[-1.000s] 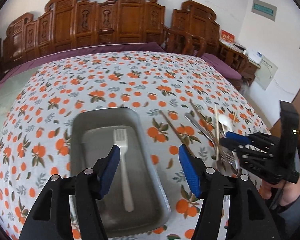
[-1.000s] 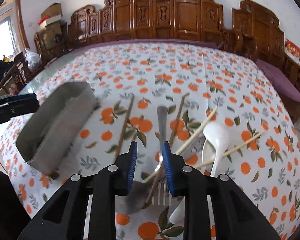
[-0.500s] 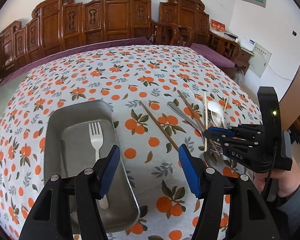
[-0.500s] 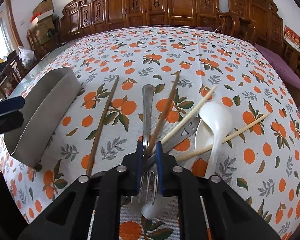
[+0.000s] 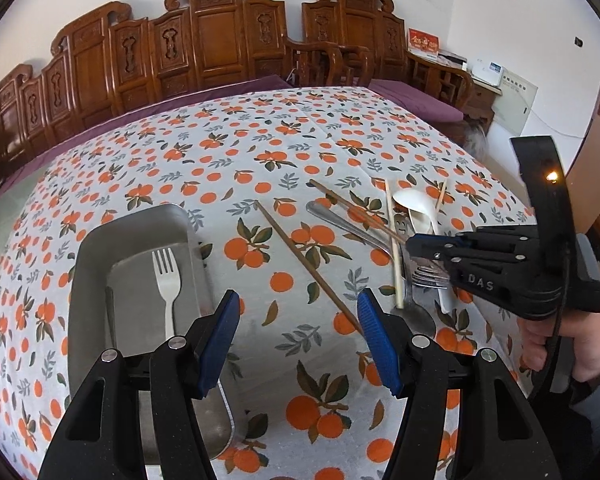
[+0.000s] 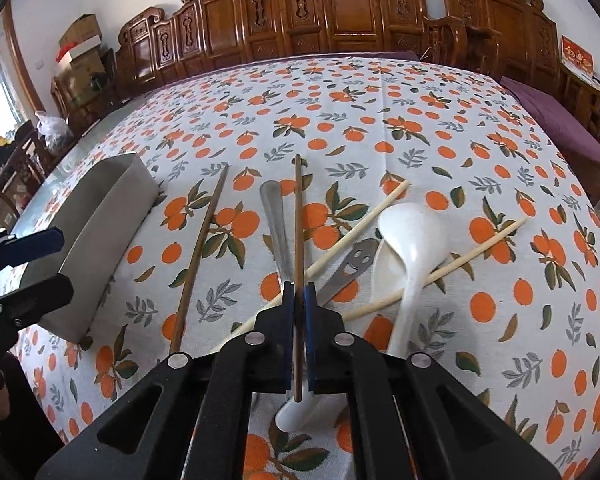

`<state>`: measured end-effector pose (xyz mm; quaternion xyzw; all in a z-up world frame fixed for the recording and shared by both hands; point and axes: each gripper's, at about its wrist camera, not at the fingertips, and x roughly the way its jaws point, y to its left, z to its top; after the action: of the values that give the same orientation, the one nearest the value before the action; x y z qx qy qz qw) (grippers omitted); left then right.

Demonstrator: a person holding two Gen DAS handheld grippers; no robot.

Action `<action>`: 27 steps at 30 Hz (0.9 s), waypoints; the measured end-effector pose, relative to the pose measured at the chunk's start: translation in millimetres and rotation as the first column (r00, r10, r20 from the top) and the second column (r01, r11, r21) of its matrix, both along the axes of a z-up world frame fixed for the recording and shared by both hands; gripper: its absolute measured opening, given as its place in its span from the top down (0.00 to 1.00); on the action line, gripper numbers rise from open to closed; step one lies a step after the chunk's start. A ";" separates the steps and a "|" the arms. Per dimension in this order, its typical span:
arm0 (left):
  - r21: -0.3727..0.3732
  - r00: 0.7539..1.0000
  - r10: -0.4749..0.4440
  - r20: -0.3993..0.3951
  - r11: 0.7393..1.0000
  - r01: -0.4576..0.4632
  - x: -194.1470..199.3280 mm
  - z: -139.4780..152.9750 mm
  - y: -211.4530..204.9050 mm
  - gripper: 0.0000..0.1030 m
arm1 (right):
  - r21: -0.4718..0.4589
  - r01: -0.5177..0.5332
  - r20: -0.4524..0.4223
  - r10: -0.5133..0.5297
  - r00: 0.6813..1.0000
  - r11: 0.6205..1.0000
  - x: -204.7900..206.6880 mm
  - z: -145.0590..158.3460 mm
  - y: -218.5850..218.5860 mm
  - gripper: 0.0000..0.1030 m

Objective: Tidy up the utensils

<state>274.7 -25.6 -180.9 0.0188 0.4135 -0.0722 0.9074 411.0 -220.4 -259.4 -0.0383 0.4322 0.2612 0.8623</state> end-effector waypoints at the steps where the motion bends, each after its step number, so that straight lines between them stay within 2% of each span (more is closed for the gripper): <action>1: 0.000 1.000 0.001 -0.001 1.000 -0.001 0.8 -0.3 -1.7 0.44 | 0.011 0.005 0.004 -0.005 1.000 1.000 -0.1 2.2 -4.4 0.94; 11: 0.046 1.000 -0.007 -0.011 0.999 0.007 11.7 -6.0 -31.3 0.44 | 0.110 0.033 0.012 -0.035 0.999 0.993 3.5 13.2 -31.0 0.94; 14: 0.057 0.999 -0.018 -0.034 0.998 0.020 17.9 -11.5 -41.1 0.50 | 0.129 0.033 0.017 -0.035 0.999 0.991 3.7 16.3 -33.4 0.94; 21: 0.026 0.992 0.006 -0.124 1.000 -0.003 41.1 -36.3 -45.2 0.67 | 0.165 0.040 0.016 -0.043 0.999 0.985 6.4 19.7 -38.6 0.94; 27: 0.067 0.984 0.045 -0.170 0.997 -0.034 56.4 -55.3 -43.1 0.76 | 0.172 0.038 0.016 -0.042 0.999 0.984 5.6 20.4 -38.1 0.94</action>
<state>331.1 -68.7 -236.2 0.0332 0.4925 -0.0421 0.8686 416.6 -258.6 -238.9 0.0420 0.4002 0.2797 0.8717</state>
